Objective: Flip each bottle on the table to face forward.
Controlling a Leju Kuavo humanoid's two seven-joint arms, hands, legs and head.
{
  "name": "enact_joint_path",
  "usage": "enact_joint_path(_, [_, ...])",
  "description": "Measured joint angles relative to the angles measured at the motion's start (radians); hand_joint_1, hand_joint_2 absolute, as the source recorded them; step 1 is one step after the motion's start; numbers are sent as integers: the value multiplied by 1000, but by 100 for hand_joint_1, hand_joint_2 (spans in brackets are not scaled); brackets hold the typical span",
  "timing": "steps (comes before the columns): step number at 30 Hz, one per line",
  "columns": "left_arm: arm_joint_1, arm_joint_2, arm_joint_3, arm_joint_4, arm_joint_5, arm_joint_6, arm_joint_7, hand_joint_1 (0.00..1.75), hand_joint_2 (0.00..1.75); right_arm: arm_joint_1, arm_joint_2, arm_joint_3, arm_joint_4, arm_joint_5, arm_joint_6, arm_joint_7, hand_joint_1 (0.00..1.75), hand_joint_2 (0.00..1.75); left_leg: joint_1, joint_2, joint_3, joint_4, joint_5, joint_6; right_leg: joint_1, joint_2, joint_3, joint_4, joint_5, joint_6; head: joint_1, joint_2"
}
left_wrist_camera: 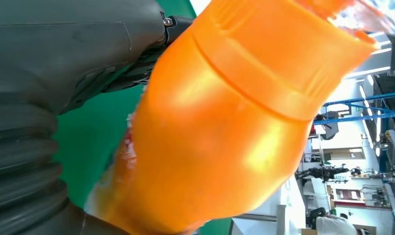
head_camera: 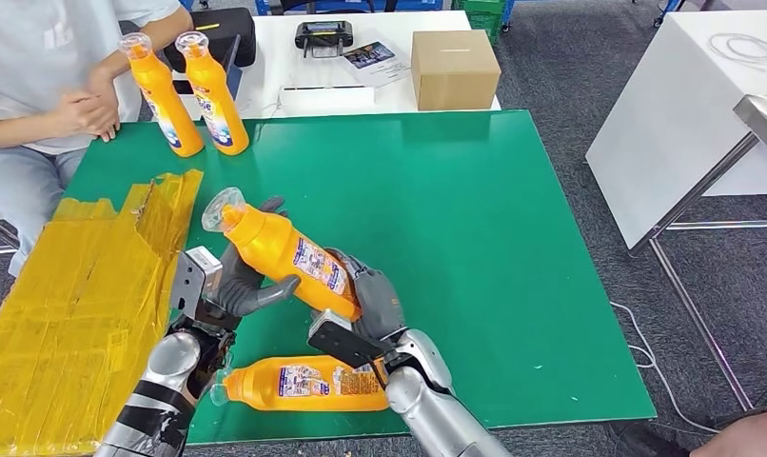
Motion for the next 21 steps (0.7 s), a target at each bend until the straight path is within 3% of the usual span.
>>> enact_joint_path(5, [-6, 0, 0, 15, 12, -2, 0, 0, 175, -16, 19, 35, 48, 15, -9, -4, 175, 175, 0, 0, 0, 0, 0, 0, 0, 0, 0, 0, 0, 0, 0, 0])
enact_joint_path(9, [-8, 0, 0, 27, 17, -2, -2, 65, 175, -22, 25, 52, 66, 19, -28, -4, 175, 175, 0, 0, 0, 0, 0, 0, 0, 0, 0, 0, 0, 0, 0, 0])
enact_joint_path(10, [-9, 0, 0, 30, 17, -1, -3, 65, 175, -22, 25, 57, 68, 19, -32, -4, 175, 175, 0, 0, 0, 0, 0, 0, 0, 0, 0, 0, 0, 0, 0, 0])
enact_joint_path(14, [-11, 0, 0, 43, 19, 3, -8, 175, 175, -24, 26, 68, 73, 16, -37, -4, 175, 175, 0, 0, 0, 0, 0, 0, 0, 0, 0, 0, 0, 0, 0, 0])
enact_joint_path(21, [-14, -2, 2, 48, 19, 24, -19, 175, 175, -24, 26, 77, 75, 4, -47, -5, 175, 175, 0, 0, 0, 0, 0, 0, 0, 0, 0, 0, 0, 0, 0, 0])
